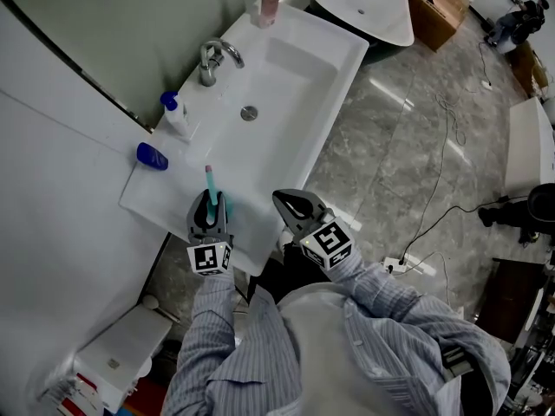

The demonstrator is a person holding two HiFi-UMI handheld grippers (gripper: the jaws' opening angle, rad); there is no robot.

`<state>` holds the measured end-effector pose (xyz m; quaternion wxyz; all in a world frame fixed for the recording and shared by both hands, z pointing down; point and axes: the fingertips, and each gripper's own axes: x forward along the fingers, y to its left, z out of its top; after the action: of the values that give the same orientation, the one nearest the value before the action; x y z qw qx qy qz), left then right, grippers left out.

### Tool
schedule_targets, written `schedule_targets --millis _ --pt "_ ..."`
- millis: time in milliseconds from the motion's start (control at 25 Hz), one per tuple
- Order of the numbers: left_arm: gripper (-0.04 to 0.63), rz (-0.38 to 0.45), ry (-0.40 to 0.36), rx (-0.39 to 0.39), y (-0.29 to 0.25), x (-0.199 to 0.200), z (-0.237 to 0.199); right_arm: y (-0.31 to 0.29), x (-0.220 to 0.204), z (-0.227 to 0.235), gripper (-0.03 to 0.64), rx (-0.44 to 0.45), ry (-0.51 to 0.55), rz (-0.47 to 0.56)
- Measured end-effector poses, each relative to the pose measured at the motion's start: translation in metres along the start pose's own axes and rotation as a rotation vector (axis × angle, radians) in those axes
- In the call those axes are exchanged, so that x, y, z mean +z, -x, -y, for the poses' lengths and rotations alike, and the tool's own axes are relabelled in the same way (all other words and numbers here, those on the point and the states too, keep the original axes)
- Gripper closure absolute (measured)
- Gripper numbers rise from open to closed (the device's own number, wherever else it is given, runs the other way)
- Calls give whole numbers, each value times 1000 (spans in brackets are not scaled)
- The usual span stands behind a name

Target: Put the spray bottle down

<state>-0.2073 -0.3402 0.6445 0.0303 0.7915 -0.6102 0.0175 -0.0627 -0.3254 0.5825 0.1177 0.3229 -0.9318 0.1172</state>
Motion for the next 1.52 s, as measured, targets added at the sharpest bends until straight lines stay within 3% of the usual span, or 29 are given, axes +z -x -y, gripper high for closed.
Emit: schedule_targets --millis 400,1000,1320,1520 --pt "457 -20 -21 -37 11 -10 7 -6 6 4 601 -21 1 16" --pt "443 -61 -20 -12 55 -11 2 13 18 -19 601 -69 -8 46" --pt "459 -21 -45 12 87 31 2 35 35 -37 601 -81 -11 80" --pt "513 8 -91 33 100 73 3 45 47 -46 601 -82 -22 112"
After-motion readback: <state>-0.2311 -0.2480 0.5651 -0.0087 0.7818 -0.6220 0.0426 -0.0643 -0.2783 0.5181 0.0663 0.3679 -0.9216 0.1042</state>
